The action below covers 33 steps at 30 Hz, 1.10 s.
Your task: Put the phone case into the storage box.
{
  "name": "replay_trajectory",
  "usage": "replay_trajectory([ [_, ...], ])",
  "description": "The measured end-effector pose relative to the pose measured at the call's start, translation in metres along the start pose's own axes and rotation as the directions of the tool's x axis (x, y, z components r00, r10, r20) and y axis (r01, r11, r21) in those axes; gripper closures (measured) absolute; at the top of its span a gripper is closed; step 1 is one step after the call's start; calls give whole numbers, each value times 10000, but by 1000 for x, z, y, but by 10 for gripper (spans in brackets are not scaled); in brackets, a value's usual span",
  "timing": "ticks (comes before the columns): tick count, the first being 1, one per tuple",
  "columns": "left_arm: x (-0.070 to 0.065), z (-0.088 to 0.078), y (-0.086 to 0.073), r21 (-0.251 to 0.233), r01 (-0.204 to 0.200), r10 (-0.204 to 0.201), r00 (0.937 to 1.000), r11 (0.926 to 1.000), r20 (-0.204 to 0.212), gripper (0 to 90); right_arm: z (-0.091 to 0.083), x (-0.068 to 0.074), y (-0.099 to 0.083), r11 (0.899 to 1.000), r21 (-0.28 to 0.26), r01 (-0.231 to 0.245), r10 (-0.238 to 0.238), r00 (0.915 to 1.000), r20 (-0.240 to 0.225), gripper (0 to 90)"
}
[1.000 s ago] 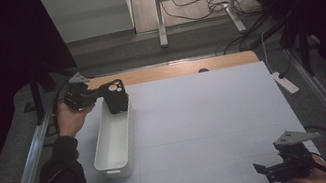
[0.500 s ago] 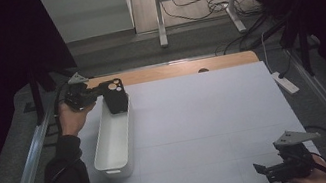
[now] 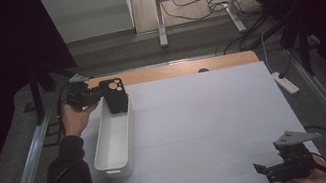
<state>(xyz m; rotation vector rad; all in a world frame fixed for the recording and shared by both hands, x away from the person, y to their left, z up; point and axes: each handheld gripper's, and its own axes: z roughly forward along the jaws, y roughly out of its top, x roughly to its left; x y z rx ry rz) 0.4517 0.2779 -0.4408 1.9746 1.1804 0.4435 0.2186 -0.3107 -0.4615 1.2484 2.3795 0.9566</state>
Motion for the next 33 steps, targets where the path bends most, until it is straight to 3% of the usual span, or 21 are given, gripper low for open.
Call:
replay_trajectory([
  [3,1,-2,-3,-13,419,-418,9983,9991,403,582,0,0,0,10000,1,-45,45,10000,-1,0],
  [11,1,-10,-6,135,807,-815,9935,9966,793,473,0,0,0,10000,-16,-28,28,10000,6,0],
  [21,-6,-23,-10,126,869,-877,9920,9961,910,333,0,0,0,10000,0,10,-10,10000,16,0],
  [33,-11,-31,-22,89,1040,-1042,9851,9945,1367,199,-1,0,0,10000,-38,28,-28,10000,23,0],
])
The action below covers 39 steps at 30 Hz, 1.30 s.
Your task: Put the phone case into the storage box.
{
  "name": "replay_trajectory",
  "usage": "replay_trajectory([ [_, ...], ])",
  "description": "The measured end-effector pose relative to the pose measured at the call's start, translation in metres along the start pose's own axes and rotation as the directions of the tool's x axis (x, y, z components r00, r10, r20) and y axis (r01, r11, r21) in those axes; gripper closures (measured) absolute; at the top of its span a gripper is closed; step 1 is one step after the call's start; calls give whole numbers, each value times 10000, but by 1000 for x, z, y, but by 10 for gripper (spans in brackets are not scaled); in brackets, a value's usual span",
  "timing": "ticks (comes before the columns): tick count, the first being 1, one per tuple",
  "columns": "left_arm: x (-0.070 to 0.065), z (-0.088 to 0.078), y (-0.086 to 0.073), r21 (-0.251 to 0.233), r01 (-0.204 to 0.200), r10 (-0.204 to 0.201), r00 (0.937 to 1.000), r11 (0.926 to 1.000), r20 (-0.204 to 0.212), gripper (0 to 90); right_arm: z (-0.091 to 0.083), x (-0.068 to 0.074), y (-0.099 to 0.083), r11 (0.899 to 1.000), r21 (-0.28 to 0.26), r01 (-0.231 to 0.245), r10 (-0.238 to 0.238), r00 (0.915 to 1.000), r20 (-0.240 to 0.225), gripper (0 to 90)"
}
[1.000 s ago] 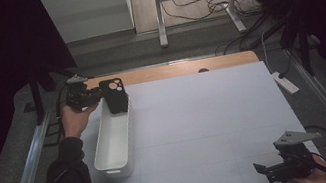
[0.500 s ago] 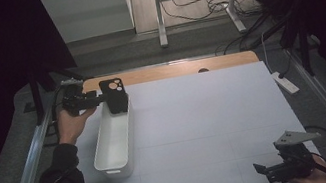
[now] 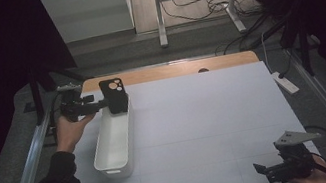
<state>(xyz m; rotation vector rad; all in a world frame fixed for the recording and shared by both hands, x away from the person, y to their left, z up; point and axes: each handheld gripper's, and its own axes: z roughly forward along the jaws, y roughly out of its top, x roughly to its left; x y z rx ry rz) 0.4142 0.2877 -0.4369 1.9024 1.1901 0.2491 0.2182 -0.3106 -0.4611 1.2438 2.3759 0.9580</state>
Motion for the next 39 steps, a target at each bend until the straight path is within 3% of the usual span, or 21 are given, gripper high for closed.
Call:
replay_trajectory([
  [13,-13,-5,-4,-92,-127,127,9999,9999,-39,89,0,0,0,10000,5,-18,18,10000,-19,0],
  [20,-19,-9,-9,-173,108,-104,9996,9998,249,62,0,0,0,10000,-21,-10,10,10000,-31,0],
  [32,-33,-17,-21,-33,-233,234,9995,9997,207,31,-1,0,0,10000,-38,-6,6,10000,-2,0],
  [39,-43,-26,-26,-280,-361,367,9990,9990,242,5,-1,1,0,10000,-60,13,-13,10000,36,0],
])
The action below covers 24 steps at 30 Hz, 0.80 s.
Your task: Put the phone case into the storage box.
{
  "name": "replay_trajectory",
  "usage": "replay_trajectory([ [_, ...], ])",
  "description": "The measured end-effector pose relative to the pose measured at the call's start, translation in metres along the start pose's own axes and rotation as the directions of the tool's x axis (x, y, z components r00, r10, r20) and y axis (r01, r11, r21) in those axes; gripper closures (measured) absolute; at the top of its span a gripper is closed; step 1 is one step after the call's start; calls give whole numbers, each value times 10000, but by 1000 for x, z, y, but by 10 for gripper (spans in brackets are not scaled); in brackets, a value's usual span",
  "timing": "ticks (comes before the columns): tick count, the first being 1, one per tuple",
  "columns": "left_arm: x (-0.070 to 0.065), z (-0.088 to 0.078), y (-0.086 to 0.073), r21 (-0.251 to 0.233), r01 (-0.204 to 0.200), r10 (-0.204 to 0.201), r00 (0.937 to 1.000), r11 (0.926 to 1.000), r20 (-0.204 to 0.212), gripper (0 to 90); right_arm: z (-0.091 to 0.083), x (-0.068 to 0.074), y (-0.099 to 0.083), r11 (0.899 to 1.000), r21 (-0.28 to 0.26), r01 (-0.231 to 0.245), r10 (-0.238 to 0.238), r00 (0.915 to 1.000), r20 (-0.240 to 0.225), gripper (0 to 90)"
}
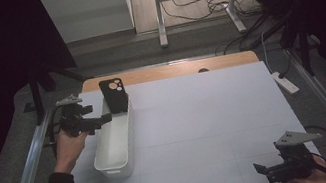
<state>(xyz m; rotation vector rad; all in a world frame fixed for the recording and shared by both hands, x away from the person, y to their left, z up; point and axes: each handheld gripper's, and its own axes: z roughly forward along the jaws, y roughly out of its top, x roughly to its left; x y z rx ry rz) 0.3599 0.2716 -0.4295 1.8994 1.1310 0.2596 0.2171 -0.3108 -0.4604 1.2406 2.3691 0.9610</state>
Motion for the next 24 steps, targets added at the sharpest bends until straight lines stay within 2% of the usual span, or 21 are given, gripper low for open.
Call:
replay_trajectory([
  [14,-17,-5,-15,-137,-421,421,9991,9990,22,0,0,0,0,10000,16,-25,25,10000,22,0],
  [24,-29,-8,-26,-100,-736,739,9968,9972,294,0,0,0,0,10000,20,-27,27,10000,6,0],
])
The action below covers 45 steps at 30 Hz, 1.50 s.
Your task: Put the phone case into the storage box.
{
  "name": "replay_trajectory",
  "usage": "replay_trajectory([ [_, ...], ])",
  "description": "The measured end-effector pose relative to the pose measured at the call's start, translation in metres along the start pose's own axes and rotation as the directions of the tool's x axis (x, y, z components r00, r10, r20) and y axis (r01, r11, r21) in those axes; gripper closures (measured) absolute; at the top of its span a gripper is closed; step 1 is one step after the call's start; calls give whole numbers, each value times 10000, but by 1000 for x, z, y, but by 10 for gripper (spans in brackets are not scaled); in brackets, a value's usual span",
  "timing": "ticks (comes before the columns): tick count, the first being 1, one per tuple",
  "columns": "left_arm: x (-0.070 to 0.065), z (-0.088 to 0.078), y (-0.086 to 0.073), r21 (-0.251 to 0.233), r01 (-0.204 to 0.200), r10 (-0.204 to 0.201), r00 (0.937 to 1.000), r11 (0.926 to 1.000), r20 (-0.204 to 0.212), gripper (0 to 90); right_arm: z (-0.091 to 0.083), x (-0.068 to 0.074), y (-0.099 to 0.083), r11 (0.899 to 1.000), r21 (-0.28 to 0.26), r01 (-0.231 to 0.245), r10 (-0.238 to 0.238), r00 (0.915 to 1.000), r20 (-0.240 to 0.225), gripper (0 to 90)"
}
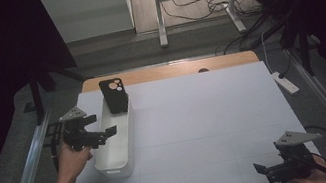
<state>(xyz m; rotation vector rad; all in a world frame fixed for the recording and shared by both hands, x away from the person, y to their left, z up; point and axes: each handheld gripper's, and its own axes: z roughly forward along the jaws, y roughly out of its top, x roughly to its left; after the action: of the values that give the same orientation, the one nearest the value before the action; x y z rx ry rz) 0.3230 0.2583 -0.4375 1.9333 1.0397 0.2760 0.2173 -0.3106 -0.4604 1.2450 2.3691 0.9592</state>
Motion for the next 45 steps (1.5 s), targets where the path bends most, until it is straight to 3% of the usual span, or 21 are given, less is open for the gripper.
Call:
replay_trajectory([
  [25,-20,-14,-27,-373,67,-48,9987,9993,506,0,0,1,0,10000,-5,70,-70,10000,-7,0],
  [33,-29,-20,-34,-496,35,-12,9990,9988,455,0,0,1,0,10000,-19,84,-84,10000,-7,0],
  [45,-45,-35,-49,-417,107,-105,9999,9991,43,0,-1,1,0,9999,-92,106,-106,9999,-14,0],
])
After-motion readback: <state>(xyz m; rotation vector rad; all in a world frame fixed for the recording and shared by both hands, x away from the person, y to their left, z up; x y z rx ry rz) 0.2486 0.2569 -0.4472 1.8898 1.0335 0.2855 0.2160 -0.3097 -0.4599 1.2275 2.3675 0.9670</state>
